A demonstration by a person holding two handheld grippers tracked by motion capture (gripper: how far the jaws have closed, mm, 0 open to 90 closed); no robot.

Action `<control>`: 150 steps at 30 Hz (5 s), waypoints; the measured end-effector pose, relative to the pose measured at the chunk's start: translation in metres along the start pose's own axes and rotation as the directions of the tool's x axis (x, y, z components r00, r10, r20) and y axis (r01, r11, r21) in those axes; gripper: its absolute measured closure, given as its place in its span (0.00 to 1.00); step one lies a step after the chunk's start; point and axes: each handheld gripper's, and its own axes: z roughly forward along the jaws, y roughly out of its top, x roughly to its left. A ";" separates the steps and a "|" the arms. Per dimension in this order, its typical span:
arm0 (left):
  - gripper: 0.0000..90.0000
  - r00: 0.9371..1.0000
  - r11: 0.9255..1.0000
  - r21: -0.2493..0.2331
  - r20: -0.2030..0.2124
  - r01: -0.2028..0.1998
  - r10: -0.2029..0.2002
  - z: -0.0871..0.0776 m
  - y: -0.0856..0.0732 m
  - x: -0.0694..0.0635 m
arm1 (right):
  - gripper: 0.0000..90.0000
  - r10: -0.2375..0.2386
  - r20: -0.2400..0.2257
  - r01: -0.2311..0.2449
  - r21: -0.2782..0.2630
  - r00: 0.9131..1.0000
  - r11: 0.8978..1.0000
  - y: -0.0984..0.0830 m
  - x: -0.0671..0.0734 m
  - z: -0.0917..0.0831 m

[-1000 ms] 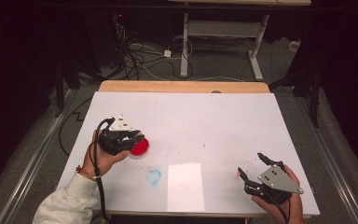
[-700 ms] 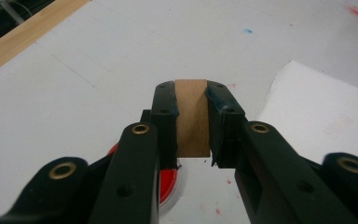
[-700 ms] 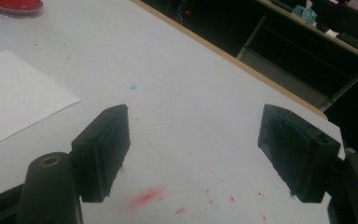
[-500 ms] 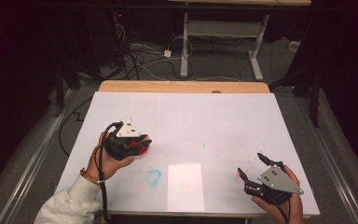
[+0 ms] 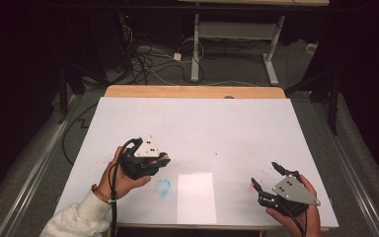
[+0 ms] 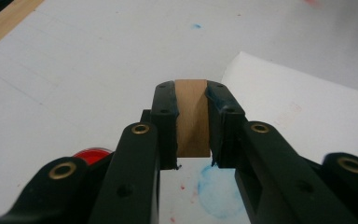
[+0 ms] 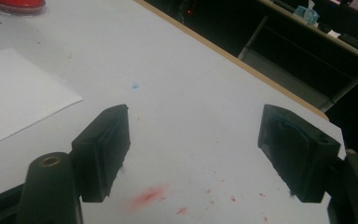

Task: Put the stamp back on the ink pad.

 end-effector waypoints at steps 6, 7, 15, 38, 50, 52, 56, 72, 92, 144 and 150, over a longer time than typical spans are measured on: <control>0.82 0.999 1.000 0.007 0.031 -0.027 0.026 0.006 0.002 -0.010 | 0.28 -0.007 -0.002 0.007 0.000 1.000 1.000 0.000 0.001 0.000; 0.82 0.999 0.999 0.012 0.036 -0.033 0.032 0.008 0.003 -0.011 | 0.28 -0.005 -0.002 0.005 0.002 1.000 1.000 0.000 0.001 0.000; 0.82 0.996 0.998 0.021 0.078 -0.051 0.049 0.019 0.004 -0.021 | 0.28 -0.005 -0.002 0.005 0.002 1.000 1.000 0.000 0.001 0.001; 0.82 0.972 0.983 0.128 0.208 -0.133 0.105 0.079 0.005 -0.059 | 0.28 -0.015 -0.006 0.015 0.012 1.000 1.000 -0.001 0.003 0.002; 0.82 0.971 0.978 0.159 0.220 -0.133 0.096 0.097 0.003 -0.062 | 0.29 -0.021 -0.011 0.021 0.017 1.000 1.000 -0.001 0.004 0.003; 0.82 0.970 0.976 0.166 0.222 -0.140 0.102 0.100 0.003 -0.062 | 0.29 -0.020 -0.012 0.020 0.018 1.000 1.000 -0.002 0.004 0.004; 0.82 0.969 0.978 0.162 0.229 -0.132 0.092 0.101 0.002 -0.062 | 0.29 -0.019 -0.012 0.020 0.020 1.000 1.000 -0.002 0.004 0.004; 0.82 0.967 0.977 0.174 0.242 -0.124 0.079 0.104 0.002 -0.059 | 0.28 -0.023 -0.010 0.024 0.019 1.000 1.000 -0.001 0.005 0.003; 0.81 0.968 0.975 0.185 0.240 -0.125 0.078 0.106 0.001 -0.060 | 0.29 -0.026 -0.015 0.026 0.017 1.000 1.000 -0.001 0.005 0.002; 0.81 0.990 0.994 0.072 0.119 -0.083 0.074 0.058 0.012 -0.035 | 0.29 -0.034 -0.024 0.034 0.017 0.999 0.999 0.000 0.006 0.002; 0.81 0.998 0.998 0.056 0.066 -0.022 0.019 0.045 0.005 -0.010 | 0.29 -0.036 -0.027 0.036 0.021 0.999 0.999 -0.001 0.006 0.003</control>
